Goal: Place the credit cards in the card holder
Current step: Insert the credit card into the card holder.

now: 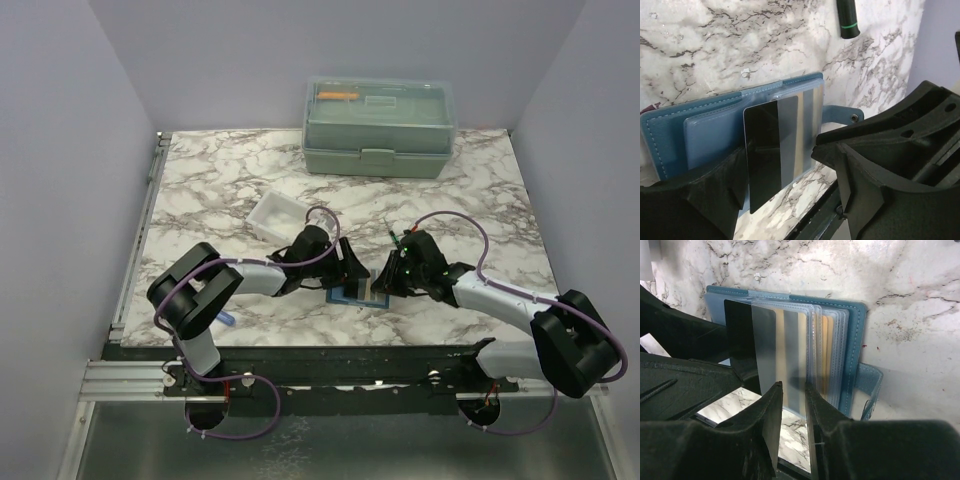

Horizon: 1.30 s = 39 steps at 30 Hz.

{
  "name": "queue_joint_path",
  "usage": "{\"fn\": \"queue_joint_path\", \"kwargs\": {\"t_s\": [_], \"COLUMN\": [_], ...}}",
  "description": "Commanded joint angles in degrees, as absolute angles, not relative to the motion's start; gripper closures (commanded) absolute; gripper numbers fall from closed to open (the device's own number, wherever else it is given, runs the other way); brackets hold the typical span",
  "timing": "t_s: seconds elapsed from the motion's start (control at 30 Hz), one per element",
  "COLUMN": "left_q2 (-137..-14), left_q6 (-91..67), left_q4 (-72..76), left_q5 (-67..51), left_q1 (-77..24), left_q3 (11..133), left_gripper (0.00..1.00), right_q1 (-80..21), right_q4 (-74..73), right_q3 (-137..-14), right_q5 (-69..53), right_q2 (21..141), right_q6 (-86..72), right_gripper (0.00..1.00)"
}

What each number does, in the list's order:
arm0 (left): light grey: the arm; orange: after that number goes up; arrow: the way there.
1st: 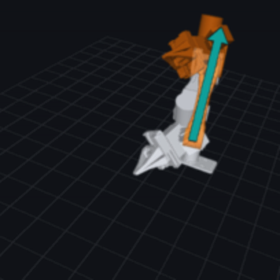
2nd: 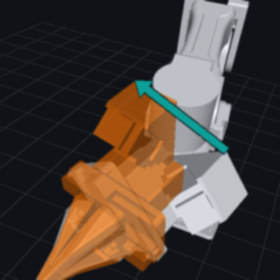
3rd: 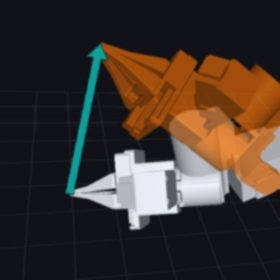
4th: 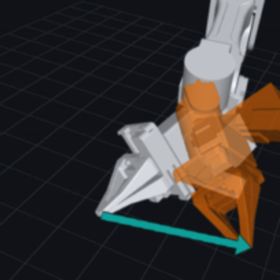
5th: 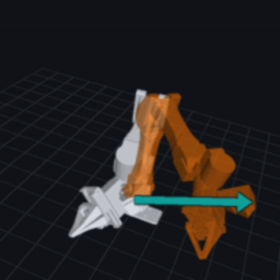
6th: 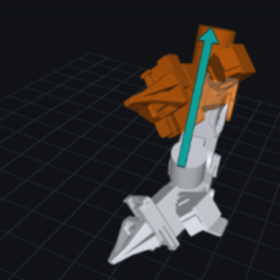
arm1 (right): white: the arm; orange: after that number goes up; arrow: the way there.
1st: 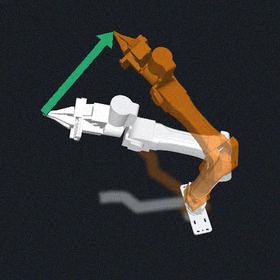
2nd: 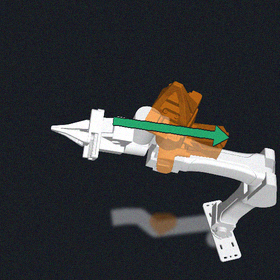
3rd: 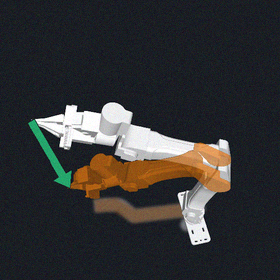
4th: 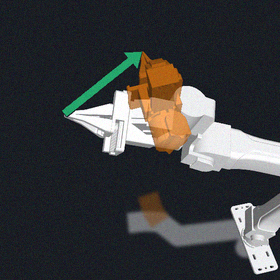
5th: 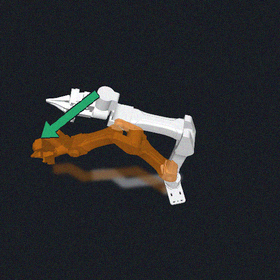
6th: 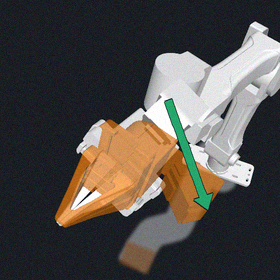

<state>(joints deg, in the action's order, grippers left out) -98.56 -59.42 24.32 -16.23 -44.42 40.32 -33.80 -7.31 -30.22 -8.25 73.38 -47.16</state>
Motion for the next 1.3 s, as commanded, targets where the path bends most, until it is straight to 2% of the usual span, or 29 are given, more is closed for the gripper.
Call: {"fn": "queue_joint_path", "kwargs": {"t_s": [0.0, 0.2, 0.3, 0.63, 0.87, 1.1, 1.27], "left_q2": [-100.26, -102.69, -99.81, -92.59, -96.67, -100.04, -99.21], "left_q6": [-55.94, -58.99, -57.72, -55.25, -54.41, -54.50, -54.88], "left_q4": [4.65, 4.60, 1.76, -3.38, -1.82, 2.72, 3.07], "left_q5": [-11.55, -13.57, -9.14, -7.86, -10.00, -15.23, -15.57], "left_q1": [-45.26, -50.35, -48.55, -47.24, -47.25, -50.27, -51.33], "left_q3": [44.71, 48.74, 48.14, 46.43, 48.24, 52.05, 52.56], "left_gripper": [0.27, 0.25, 0.20, 0.17, 0.17, 0.28, 0.31], "right_q1": [-34.54, -34.54, -34.54, -34.45, -34.45, -34.45, -33.52], "right_q4": [-13.53, -12.86, -13.19, -14.73, -14.97, -13.99, -15.67], "right_q3": [-28.39, -28.30, -28.12, -27.81, -27.77, -27.31, -26.94], "right_q5": [-8.41, -8.27, -7.87, -7.04, -6.94, -7.60, -6.55], "right_q2": [75.85, 76.63, 76.45, 75.37, 74.62, 74.50, 72.42], "right_q6": [-46.40, -47.38, -47.83, -47.55, -47.59, -47.84, -48.32], "right_gripper": [0.71, 0.74, 0.74, 0.73, 0.71, 0.71, 0.69]}}
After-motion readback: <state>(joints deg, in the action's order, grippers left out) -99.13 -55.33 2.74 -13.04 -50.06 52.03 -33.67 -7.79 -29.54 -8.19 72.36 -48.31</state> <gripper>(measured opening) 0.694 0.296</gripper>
